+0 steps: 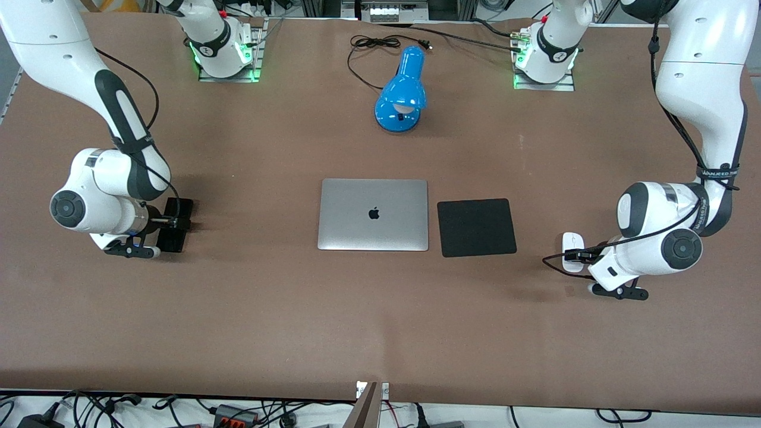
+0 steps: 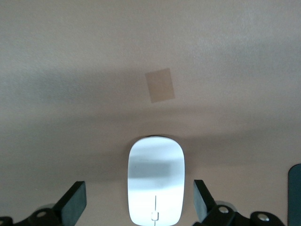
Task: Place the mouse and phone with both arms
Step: 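Grasp the phone with the right gripper while the left gripper grasps the mouse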
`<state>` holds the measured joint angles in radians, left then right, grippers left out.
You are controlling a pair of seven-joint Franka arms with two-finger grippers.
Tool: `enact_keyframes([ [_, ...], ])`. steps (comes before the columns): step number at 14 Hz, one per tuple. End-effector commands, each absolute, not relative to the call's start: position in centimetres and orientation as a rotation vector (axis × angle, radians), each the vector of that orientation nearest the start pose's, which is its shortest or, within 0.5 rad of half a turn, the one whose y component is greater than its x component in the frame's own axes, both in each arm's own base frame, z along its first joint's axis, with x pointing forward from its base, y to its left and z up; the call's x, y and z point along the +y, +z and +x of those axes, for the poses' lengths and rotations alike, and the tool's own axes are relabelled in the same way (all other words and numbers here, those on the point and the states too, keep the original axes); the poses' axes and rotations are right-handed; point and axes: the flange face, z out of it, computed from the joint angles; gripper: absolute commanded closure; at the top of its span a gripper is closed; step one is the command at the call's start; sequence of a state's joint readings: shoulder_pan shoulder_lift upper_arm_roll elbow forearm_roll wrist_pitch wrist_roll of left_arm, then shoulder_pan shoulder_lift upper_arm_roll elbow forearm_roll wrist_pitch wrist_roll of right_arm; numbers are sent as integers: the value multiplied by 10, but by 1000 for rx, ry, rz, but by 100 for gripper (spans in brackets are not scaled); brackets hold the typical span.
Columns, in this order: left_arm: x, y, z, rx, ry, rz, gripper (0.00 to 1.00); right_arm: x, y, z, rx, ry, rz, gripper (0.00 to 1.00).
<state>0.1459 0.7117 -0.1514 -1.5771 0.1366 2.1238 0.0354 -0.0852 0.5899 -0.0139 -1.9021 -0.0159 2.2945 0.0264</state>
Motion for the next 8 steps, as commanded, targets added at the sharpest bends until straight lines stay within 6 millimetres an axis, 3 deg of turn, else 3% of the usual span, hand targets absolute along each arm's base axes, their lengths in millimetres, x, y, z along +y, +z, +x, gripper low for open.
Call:
enact_keyframes([
  [1,13,204,674,207,268,-3104,0,-60,169,606,209,300,-3133,0],
  [7,7,186,663,307,290,-3103,0,-61,164,604,193,322,-3135,0],
  [8,7,185,662,308,292,-3103,0,-59,164,604,194,325,-3134,16],
])
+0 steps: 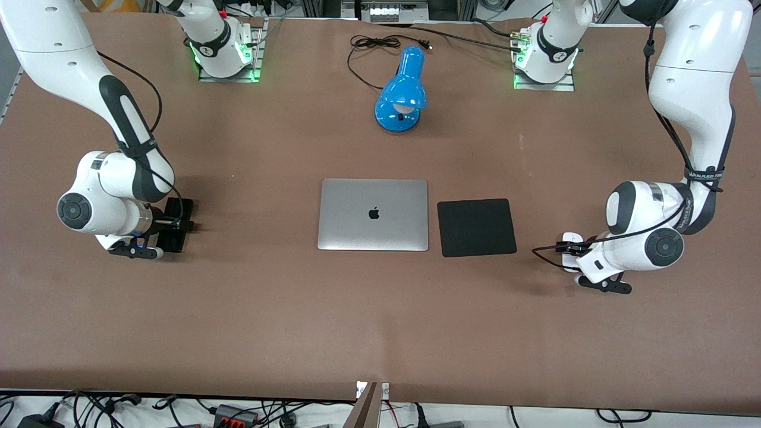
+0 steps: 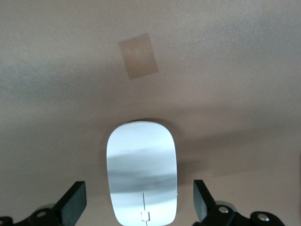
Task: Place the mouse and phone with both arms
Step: 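Grasp the phone with the right gripper while the left gripper grasps the mouse, then carry the phone beside the laptop while the left gripper carries mouse onto pad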
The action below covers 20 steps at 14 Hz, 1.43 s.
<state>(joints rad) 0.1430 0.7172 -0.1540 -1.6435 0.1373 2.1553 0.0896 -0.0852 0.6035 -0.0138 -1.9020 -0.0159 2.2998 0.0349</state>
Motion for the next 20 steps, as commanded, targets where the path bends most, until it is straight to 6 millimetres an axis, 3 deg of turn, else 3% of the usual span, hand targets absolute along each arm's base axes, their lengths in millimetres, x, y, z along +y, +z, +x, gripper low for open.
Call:
enact_keyframes([
  [1,5,185,662,312,292,-3103,0,-59,164,604,196,327,-3134,32],
  [2,3,184,662,319,295,-3100,0,-59,164,604,194,327,-3134,49],
  [4,4,184,663,368,268,-3059,0,-59,165,605,191,327,-3134,65],
  [6,3,174,657,382,258,-3057,1,-57,175,609,170,298,-3136,71],
  [8,3,173,656,381,257,-3058,10,-44,200,618,134,271,-3137,73],
  [11,4,174,656,360,259,-3062,27,13,228,636,37,307,-3119,73],
  [13,-1,176,656,331,262,-3067,52,69,235,639,-86,272,-3111,73],
  [15,-8,186,660,236,238,-3074,57,138,230,639,-83,276,-3053,73],
  [16,-25,192,661,219,250,-3080,59,162,221,634,-64,294,-3053,73],
  [18,-65,222,664,171,293,-3085,62,209,215,629,-57,291,-3060,73],
  [20,-117,236,658,233,347,-3095,62,238,207,620,32,282,-3074,73],
])
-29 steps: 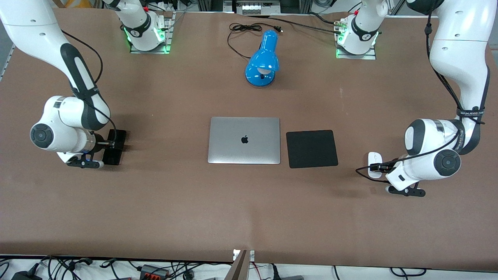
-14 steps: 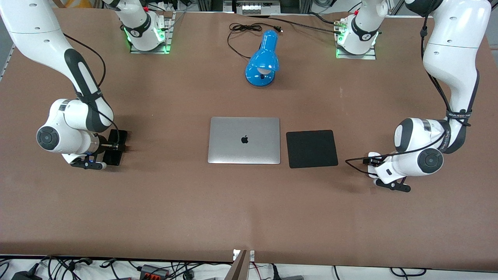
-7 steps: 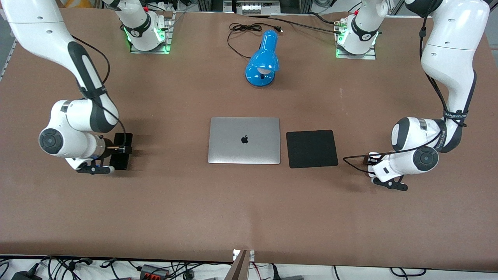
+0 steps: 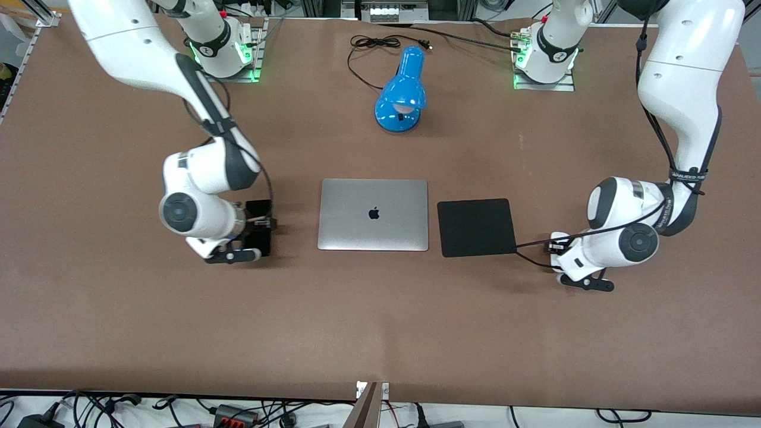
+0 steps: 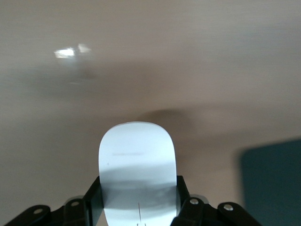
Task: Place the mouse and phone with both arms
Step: 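Carry the phone beside the laptop while the left gripper carries mouse onto pad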
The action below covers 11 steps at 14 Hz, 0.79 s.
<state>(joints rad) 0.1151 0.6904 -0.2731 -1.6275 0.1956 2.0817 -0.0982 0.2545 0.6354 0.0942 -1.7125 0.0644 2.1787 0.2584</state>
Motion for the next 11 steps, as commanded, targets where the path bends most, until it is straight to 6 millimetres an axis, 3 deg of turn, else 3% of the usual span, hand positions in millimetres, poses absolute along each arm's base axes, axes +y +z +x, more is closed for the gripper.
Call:
enact_keyframes([
  [1,-148,235,652,239,346,-3104,63,247,201,615,31,286,-3077,73],
  [3,-197,223,640,142,321,-3100,63,252,190,609,25,312,-3080,73],
  [5,-242,212,624,178,312,-3080,63,264,185,598,9,333,-3088,73],
  [9,-258,195,616,211,311,-3086,62,275,176,591,10,319,-3095,73],
  [11,-251,193,618,196,314,-3087,62,280,175,589,-2,305,-3095,72],
])
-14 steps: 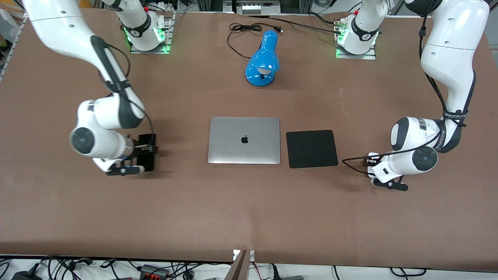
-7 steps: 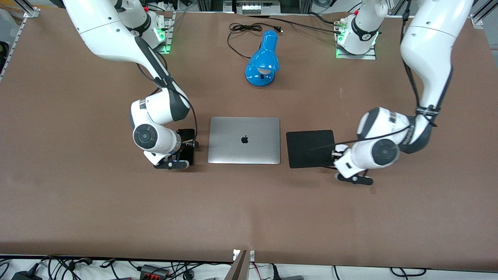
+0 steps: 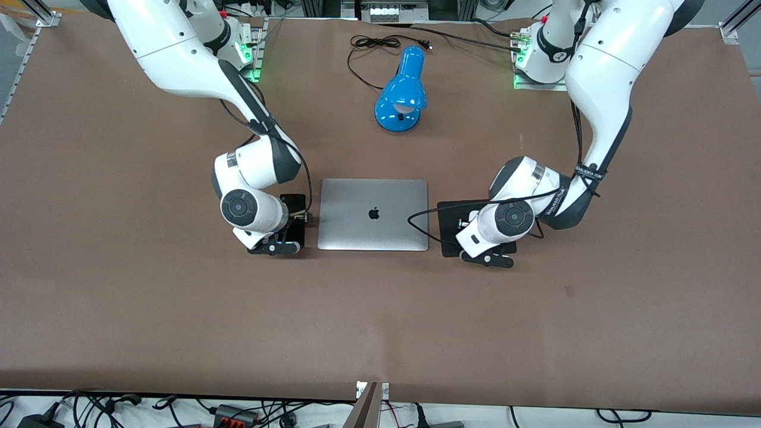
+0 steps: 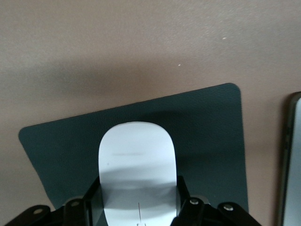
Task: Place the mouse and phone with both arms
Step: 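Carry the phone beside the laptop while the left gripper carries mouse onto pad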
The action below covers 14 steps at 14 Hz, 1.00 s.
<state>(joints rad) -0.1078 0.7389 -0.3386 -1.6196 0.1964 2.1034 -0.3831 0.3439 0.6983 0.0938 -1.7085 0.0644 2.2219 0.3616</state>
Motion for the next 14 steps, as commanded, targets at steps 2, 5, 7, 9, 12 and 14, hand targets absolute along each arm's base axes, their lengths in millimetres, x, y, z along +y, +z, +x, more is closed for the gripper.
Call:
enact_keyframes([
  [2,-251,187,617,153,329,-3084,59,276,168,589,16,319,-3095,14],
  [5,-250,190,619,81,323,-3083,0,275,207,595,67,287,-3096,0],
  [7,-247,201,624,72,306,-3085,0,265,263,604,76,241,-3097,0],
  [9,-224,224,637,17,259,-3093,0,245,320,615,95,143,-3085,0],
  [12,-174,295,653,-54,171,-3082,0,206,397,631,149,4,-3058,0],
  [14,-153,358,654,-53,119,-3061,0,170,436,640,159,59,-3067,0],
])
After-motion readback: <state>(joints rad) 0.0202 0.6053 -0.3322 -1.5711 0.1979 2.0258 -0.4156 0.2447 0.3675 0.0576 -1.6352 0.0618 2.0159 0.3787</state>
